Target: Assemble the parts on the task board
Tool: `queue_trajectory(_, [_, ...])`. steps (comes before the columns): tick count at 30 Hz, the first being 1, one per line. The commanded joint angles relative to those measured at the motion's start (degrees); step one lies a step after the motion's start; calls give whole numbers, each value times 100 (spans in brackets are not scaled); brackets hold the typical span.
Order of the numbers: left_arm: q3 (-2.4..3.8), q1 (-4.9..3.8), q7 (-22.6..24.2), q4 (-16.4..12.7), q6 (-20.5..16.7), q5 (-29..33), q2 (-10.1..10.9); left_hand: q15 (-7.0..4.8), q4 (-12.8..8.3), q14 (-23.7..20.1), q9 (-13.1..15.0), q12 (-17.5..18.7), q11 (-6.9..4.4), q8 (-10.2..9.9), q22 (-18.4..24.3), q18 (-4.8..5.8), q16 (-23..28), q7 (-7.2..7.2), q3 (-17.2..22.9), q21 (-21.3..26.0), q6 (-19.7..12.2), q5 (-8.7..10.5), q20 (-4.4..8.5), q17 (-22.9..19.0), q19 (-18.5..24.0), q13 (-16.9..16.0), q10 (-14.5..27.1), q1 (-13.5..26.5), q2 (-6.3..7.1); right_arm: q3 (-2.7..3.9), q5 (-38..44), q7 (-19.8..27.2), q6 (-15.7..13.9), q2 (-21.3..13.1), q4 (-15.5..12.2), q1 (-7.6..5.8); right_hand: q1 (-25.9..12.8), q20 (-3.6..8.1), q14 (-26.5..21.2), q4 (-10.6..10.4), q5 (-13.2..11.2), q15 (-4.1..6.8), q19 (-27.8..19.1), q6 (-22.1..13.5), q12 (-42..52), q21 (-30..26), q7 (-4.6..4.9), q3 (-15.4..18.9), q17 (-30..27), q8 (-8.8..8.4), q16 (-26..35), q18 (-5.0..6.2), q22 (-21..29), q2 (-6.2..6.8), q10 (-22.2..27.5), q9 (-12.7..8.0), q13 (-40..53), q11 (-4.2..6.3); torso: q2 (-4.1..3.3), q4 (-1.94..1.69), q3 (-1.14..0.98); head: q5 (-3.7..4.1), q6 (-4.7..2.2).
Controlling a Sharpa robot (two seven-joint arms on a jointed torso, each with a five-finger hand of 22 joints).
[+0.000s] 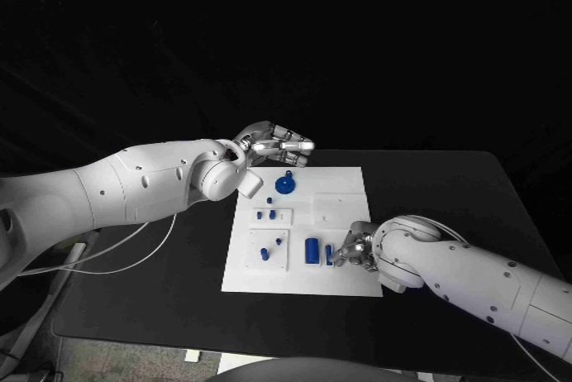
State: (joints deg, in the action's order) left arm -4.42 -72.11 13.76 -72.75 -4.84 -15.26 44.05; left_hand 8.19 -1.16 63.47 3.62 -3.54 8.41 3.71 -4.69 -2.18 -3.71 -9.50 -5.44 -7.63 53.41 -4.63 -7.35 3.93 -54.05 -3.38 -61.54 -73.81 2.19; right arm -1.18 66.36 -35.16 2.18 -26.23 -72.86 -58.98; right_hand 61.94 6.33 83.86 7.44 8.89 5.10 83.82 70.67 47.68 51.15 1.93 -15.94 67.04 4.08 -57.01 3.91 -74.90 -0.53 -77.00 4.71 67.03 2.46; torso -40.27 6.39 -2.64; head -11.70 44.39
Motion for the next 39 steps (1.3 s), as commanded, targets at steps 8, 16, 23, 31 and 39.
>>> queue_trajectory(8, [3, -3, 26, -4, 60, -8, -16, 1, 20, -44, -4, -4, 4, -10, 8, -13, 18, -2, -20, -21, -15, -8, -3, 10, 25, -8, 46, 1, -17, -74, -136, -246, 261, 7, 116, 74, -28, 32, 9, 307, 288, 43, 96, -6, -5, 3, 37, 29, -4, -43, 8, -94, -661, 52, 12, -15, 7, 6, 2, 6, -6, -4, -8])
queue_trajectory(16, [3, -3, 39, 12, 55, -8, -13, 1, 16, -45, -4, -4, 5, -10, 8, -13, 18, -1, -20, -21, -12, -13, -4, 10, 26, -8, 46, -1, -30, -79, -197, -93, -85, -126, -33, 91, -180, 39, 7, 3, 238, 46, 99, -17, -5, -17, 42, 161, -16, -43, 25, -91, -655, 235, -3, -21, 2, 0, 1, -6, -9, 5, -16])
queue_trajectory(23, [3, -3, 117, 42, -39, 9, 3, -3, 2, -30, -1, -8, 1, -5, 7, -15, 17, 2, -22, -25, 30, -21, 0, 11, 18, -9, 21, -11, -37, 20, -449, 417, -431, -463, -336, 88, -31, 25, 0, -481, 129, 30, 91, -196, -31, -97, 113, 374, -49, -40, 77, -67, -641, 467, 37, -29, -9, -44, 12, 23, -3, 1, -87])
queue_trajectory(31, [2, 5, 629, 157, -633, 361, -60, -90, -131, 236, 9, -1, -54, 14, -21, -24, 11, 74, -70, -106, 360, -101, 73, 31, -127, -6, -205, -89, -177, 349, -991, 2412, -556, -828, -319, 2, 328, -96, -333, -591, 126, -78, -254, -416, -518, -1338, 213, 614, -360, -37, 571, 30, -381, 402, 522, -15, -364, -158, 75, 83, 12, 48, -327])
queue_trajectory(39, [-3, 38, 848, 475, -735, 659, -183, -121, -282, 308, 8, 3, -108, 5, -7, 21, 16, 128, -165, -121, 511, -117, 111, 16, -141, -5, -327, -114, -381, 869, -2121, 3742, -952, -927, 411, -124, 692, -248, -928, -227, 351, -227, -818, -480, -1537, -3978, 256, 866, -1635, -17, 1949, 34, 808, 159, 815, -39, -1830, -226, 267, 191, 58, 92, -653])
